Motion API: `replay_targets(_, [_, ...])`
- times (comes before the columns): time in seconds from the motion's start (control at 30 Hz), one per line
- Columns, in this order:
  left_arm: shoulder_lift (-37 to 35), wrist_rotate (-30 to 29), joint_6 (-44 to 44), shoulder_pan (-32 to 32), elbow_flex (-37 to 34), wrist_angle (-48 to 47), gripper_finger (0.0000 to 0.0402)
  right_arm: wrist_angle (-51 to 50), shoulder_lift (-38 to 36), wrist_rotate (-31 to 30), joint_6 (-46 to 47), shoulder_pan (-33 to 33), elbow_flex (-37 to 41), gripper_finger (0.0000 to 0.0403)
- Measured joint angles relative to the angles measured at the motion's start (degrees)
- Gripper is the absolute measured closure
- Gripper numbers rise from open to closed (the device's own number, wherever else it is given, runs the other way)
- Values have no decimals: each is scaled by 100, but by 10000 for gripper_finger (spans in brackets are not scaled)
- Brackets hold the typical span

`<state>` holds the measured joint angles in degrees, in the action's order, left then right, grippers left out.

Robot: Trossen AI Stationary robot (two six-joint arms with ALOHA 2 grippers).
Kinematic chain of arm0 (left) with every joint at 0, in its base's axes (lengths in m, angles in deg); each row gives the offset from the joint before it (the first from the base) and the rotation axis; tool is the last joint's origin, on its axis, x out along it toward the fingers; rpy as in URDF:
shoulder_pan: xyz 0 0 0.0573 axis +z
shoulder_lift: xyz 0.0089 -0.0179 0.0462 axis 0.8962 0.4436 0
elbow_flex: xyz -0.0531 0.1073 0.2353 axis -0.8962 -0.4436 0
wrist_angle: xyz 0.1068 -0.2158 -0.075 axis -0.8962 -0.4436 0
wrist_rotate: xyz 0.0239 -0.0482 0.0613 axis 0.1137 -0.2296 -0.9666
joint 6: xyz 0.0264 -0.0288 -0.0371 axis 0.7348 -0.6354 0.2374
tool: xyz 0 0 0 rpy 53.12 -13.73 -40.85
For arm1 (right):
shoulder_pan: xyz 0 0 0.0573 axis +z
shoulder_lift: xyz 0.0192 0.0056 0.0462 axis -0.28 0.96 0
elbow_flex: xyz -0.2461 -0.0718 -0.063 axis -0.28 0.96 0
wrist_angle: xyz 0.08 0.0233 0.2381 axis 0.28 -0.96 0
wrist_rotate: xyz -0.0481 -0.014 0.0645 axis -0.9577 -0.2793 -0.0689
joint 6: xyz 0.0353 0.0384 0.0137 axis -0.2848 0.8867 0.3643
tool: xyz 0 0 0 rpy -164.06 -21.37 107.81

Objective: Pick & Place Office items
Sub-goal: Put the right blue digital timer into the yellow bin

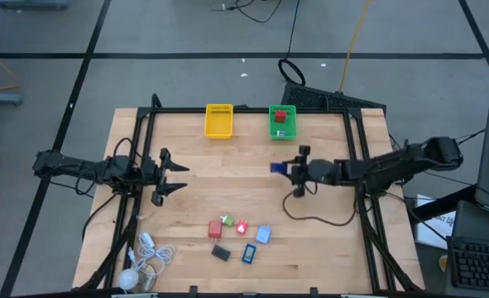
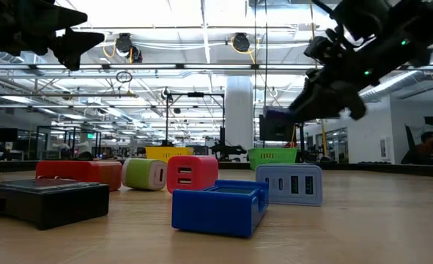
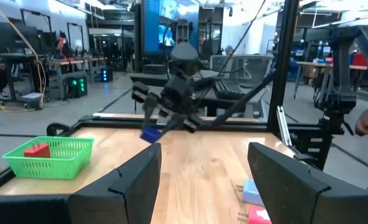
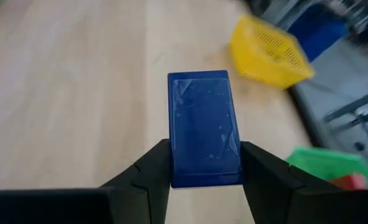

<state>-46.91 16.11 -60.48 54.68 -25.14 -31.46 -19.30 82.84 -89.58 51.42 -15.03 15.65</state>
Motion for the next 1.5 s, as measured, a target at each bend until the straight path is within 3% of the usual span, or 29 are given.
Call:
replay_targets(0.2, [2,-193,116,-3,-1,351,158,1540,173,468,-432,-722,311,251])
replay_targets(0.4, [592,-2095,-437,25,1,1062,158,2289,706,929,-827,-1165,319,253])
replay_targets(0.47, [993,-2363,-689,122,1,1344,158,2711,946,928,-857,-1225,312,251])
replay_targets(0.7, [2736,-2303,-1906,599,1,2321,158,3246,1620,930,-1082,-1243,23,253])
replay_targets(0.87, [3994,-2221,-2251,913,272,2647,158,3232,1894,924,-1283,-1094,-228,250])
replay_targets(1.23, [6415,-1342,-1678,1234,2258,2609,158,3352,1898,814,-1882,-628,-565,249])
replay_targets(1.5, [7412,-916,-1645,1229,3479,2187,158,3420,1898,302,-2332,-433,-571,250])
